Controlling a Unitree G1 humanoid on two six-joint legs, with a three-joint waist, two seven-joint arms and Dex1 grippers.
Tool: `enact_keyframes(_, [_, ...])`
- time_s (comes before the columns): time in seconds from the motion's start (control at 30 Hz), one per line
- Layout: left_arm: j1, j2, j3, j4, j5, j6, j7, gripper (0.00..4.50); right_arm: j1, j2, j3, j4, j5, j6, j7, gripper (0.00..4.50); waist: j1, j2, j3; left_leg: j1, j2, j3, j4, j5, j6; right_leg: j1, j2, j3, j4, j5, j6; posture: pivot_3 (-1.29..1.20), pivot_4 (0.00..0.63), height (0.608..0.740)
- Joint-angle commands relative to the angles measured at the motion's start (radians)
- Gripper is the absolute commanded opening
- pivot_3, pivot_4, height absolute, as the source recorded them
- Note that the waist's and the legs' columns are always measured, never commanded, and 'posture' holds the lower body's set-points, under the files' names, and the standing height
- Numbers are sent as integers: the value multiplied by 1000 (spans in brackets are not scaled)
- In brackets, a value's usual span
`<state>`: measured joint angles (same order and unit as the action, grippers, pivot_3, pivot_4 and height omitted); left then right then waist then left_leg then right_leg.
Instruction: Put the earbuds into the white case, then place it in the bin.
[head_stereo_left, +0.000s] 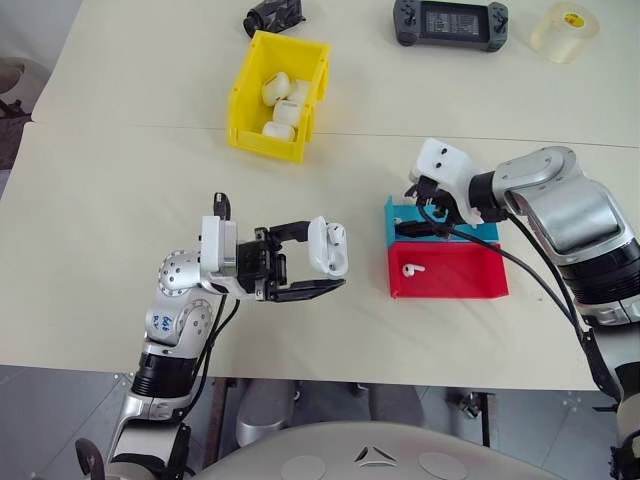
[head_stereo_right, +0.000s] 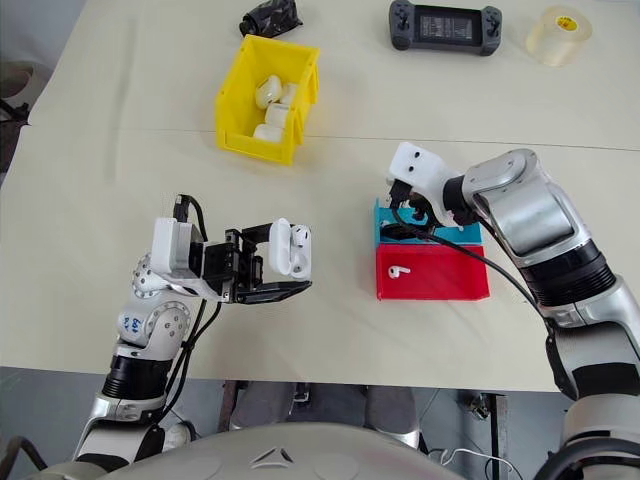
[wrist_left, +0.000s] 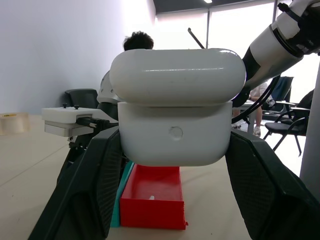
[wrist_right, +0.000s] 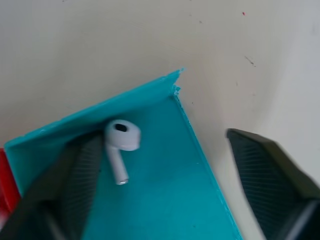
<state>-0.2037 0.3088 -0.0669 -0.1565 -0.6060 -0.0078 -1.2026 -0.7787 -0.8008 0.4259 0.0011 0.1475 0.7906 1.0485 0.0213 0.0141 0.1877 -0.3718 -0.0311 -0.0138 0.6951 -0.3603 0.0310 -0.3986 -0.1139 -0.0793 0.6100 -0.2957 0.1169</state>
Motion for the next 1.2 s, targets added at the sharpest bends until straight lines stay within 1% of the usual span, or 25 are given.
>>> enact_keyframes(0.03, [-6, 6, 8, -36, -4, -18, 4, 2756, -8, -2, -2, -8, -28, -39, 24, 2866, 0, 0, 0, 0, 0, 0, 0, 0, 0, 0, 0, 0, 0, 0, 0, 0, 150, 740])
enact_keyframes(0.43, [-13, 8, 9, -36, -6, -17, 5, 2756, 9, 11, -9, -21, -56, -57, 50, 2866, 0, 0, 0, 0, 0, 0, 0, 0, 0, 0, 0, 0, 0, 0, 0, 0, 150, 740])
enact_keyframes(0.53, [-15, 9, 9, -38, -5, -16, 7, 2756, 12, 15, -9, -26, -59, -55, 54, 2274, 0, 0, 0, 0, 0, 0, 0, 0, 0, 0, 0, 0, 0, 0, 0, 0, 150, 740])
enact_keyframes(0.63, [-14, 9, 10, -40, -6, -15, 10, 2756, 12, 15, -8, -25, -63, -56, 61, 1307, 0, 0, 0, 0, 0, 0, 0, 0, 0, 0, 0, 0, 0, 0, 0, 0, 150, 740])
enact_keyframes(1.07, [-11, 11, 9, -45, -9, -14, 12, 2756, 17, 11, -1, -34, -76, -48, 74, 1307, 0, 0, 0, 0, 0, 0, 0, 0, 0, 0, 0, 0, 0, 0, 0, 0, 150, 740])
enact_keyframes(1.1, [-11, 11, 8, -46, -9, -14, 13, 2756, 18, 11, -2, -35, -77, -47, 77, 942, 0, 0, 0, 0, 0, 0, 0, 0, 0, 0, 0, 0, 0, 0, 0, 0, 150, 740])
enact_keyframes(1.13, [-11, 11, 9, -46, -9, -13, 13, 2756, 20, 10, -1, -37, -78, -47, 81, 700, 0, 0, 0, 0, 0, 0, 0, 0, 0, 0, 0, 0, 0, 0, 0, 0, 150, 740])
enact_keyframes(1.17, [-11, 11, 9, -46, -9, -13, 13, 2756, 21, 9, -1, -39, -79, -46, 83, 507, 0, 0, 0, 0, 0, 0, 0, 0, 0, 0, 0, 0, 0, 0, 0, 0, 150, 740])
enact_keyframes(1.2, [-10, 11, 9, -47, -10, -13, 12, 2756, 23, 9, -2, -41, -80, -46, 84, 507, 0, 0, 0, 0, 0, 0, 0, 0, 0, 0, 0, 0, 0, 0, 0, 0, 150, 740])
